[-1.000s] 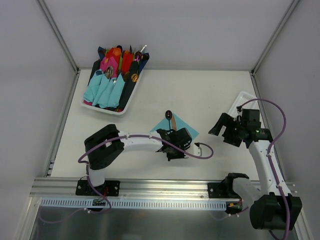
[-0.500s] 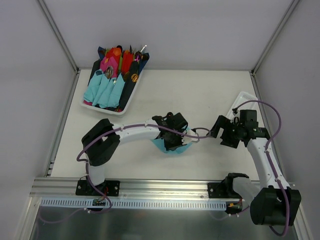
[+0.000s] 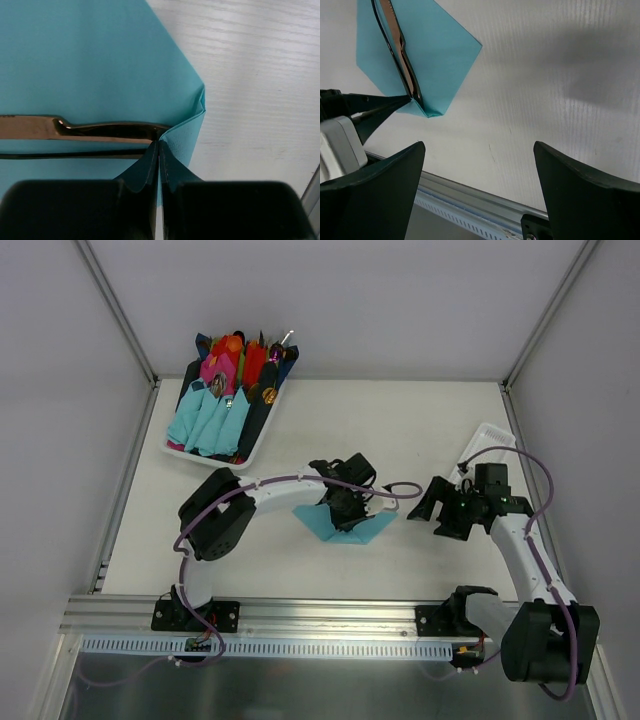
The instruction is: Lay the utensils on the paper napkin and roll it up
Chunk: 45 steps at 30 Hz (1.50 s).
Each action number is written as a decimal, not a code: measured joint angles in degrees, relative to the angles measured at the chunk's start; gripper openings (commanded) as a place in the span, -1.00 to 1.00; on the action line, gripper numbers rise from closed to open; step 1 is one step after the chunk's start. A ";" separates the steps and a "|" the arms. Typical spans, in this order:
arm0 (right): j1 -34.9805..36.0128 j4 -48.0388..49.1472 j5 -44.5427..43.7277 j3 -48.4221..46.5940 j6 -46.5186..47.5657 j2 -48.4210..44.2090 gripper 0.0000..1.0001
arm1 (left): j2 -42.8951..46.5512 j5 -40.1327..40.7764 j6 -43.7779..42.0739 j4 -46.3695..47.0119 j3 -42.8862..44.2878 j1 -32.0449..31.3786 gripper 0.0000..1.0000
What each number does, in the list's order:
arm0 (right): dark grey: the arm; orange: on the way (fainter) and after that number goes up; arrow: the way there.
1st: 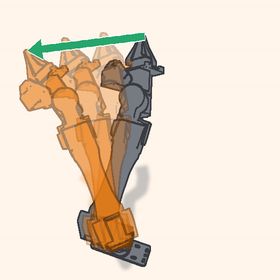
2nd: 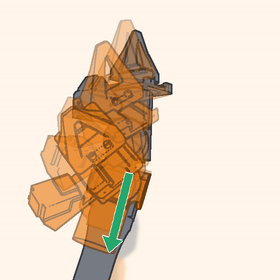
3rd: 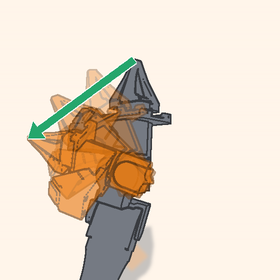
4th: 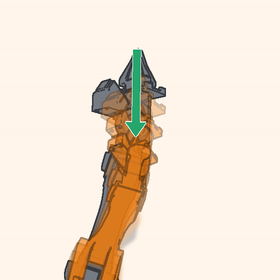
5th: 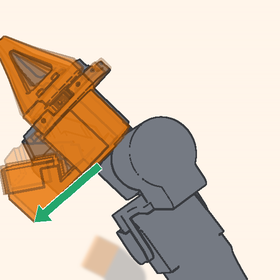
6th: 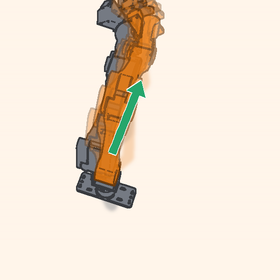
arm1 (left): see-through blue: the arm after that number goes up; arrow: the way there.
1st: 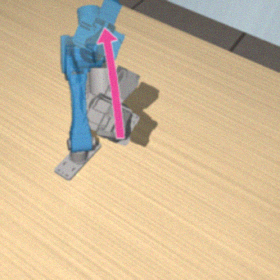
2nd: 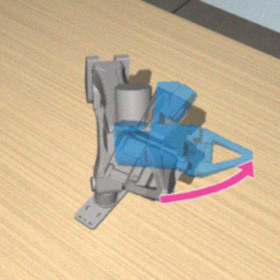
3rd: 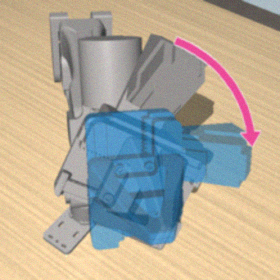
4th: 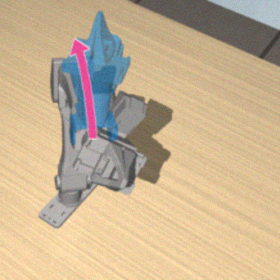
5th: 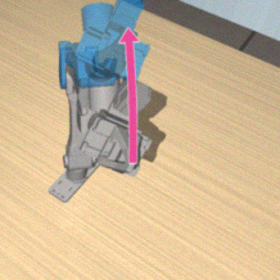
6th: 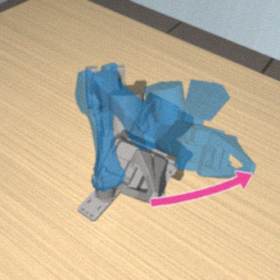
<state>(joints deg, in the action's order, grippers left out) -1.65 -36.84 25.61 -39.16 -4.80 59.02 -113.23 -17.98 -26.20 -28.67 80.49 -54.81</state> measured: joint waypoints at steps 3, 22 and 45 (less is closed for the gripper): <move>0.00 0.72 0.90 0.63 -0.02 0.48 0.82 | -0.17 0.02 -0.37 -0.17 0.68 1.46 -1.00; 2.12 8.81 7.37 5.49 -2.67 3.82 -0.12 | -3.19 -0.04 -1.75 -0.37 4.76 3.52 -1.00; 13.66 33.88 13.18 10.93 -18.75 14.53 -0.43 | -4.96 -0.04 -1.73 -0.35 6.49 4.28 -1.00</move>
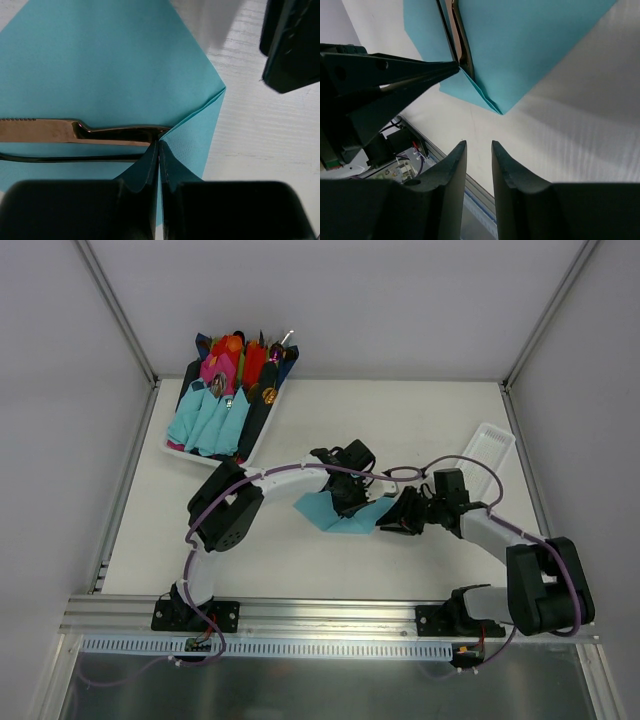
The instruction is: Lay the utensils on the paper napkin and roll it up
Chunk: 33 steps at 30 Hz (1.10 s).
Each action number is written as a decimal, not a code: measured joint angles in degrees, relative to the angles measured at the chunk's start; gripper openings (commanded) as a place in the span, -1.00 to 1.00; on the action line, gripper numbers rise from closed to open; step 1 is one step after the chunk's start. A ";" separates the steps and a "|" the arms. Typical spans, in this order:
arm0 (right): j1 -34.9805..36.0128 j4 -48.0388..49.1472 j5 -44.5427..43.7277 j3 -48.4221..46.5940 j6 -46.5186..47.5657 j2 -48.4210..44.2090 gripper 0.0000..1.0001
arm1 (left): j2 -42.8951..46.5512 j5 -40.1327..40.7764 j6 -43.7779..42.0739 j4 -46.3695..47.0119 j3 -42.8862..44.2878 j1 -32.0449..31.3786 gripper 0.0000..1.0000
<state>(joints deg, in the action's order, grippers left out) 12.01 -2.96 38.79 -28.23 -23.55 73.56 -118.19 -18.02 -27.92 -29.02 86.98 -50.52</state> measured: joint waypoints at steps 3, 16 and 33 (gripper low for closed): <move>1.55 4.20 0.11 -0.02 -2.51 2.73 -0.50 | -0.02 0.00 0.00 -0.02 0.02 0.00 -1.00; 7.48 20.83 0.17 -0.02 -13.49 15.15 -0.65 | -0.42 -0.20 0.00 0.00 0.11 0.76 -1.00; 10.12 24.74 -1.79 -0.15 -17.68 20.70 -0.81 | -0.44 -0.11 0.00 0.00 0.31 0.90 -0.85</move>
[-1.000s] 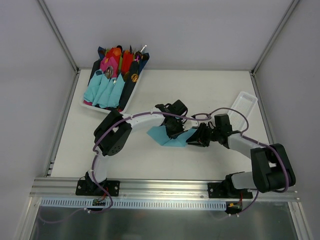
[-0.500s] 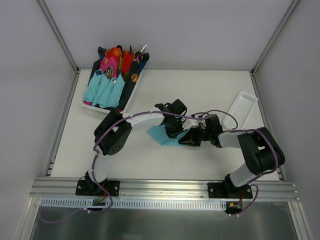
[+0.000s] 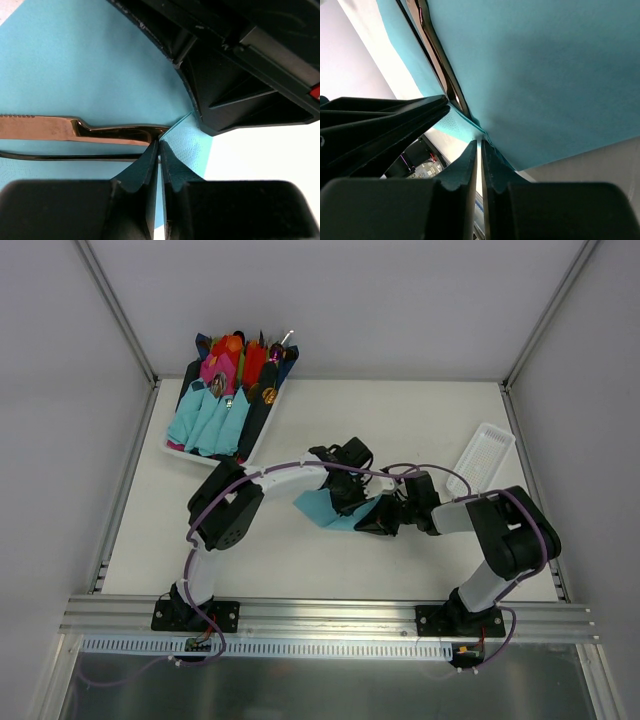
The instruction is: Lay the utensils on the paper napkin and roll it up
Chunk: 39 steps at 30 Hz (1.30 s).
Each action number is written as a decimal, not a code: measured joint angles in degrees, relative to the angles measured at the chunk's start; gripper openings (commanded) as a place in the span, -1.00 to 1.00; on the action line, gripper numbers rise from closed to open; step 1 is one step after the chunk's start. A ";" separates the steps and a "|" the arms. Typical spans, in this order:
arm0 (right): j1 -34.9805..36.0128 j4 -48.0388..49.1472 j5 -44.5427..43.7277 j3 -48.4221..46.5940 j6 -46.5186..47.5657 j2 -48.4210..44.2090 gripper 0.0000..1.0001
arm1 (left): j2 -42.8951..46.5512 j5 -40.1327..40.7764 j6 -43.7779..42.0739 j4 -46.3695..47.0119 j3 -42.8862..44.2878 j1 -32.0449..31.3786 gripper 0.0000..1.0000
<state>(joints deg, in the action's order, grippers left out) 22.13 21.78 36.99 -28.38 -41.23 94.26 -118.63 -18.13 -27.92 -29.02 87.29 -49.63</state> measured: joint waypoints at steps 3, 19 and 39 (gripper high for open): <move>0.07 0.39 -0.24 0.00 -0.50 0.22 -0.82 | 0.00 0.39 -0.02 0.00 0.02 0.24 -0.60; 0.50 2.05 -0.68 0.02 -1.84 1.03 -0.86 | 20.39 -4.20 9.84 0.46 -6.84 10.62 -0.56; 1.55 3.04 -2.10 0.11 -3.43 1.07 -0.91 | 6.40 -17.70 33.22 5.33 -9.66 8.33 -0.73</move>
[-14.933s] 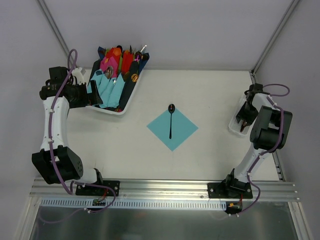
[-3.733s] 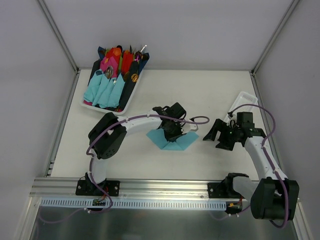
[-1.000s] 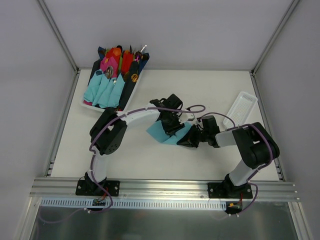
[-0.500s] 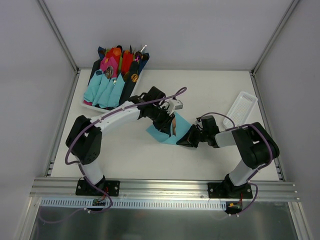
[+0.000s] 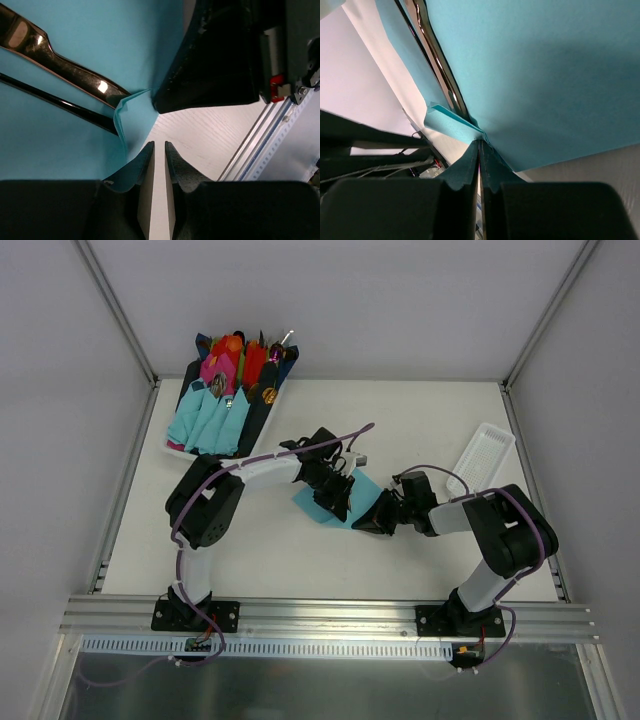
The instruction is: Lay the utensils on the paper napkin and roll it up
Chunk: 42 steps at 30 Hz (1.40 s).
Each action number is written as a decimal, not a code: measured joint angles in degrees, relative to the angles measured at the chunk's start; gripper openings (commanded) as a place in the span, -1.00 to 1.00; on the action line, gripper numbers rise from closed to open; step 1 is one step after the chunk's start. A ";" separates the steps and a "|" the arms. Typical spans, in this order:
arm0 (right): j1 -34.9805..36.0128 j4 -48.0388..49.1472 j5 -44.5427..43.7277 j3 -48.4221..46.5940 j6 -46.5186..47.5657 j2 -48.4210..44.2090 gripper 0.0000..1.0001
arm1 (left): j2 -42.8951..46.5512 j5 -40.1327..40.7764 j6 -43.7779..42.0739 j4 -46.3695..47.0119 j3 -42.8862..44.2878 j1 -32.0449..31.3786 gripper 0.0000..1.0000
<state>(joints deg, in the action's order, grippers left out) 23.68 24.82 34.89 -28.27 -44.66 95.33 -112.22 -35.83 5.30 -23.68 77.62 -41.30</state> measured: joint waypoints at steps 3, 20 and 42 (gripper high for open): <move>0.04 0.07 -0.02 0.00 -0.15 0.04 -0.91 | -1.79 0.59 1.11 0.50 0.17 0.00 -0.75; 0.11 0.96 0.20 0.00 -0.81 0.63 -0.99 | -2.97 8.15 1.40 0.90 0.22 0.15 -0.82; 0.33 0.42 0.33 0.00 0.66 -0.55 -0.78 | -2.97 9.99 1.33 1.55 -1.07 0.15 -1.00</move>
<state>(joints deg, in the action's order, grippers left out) 24.01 25.23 35.22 -28.27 -44.01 94.78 -115.20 -25.85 6.63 -22.13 76.55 -41.15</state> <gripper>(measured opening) 0.095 0.006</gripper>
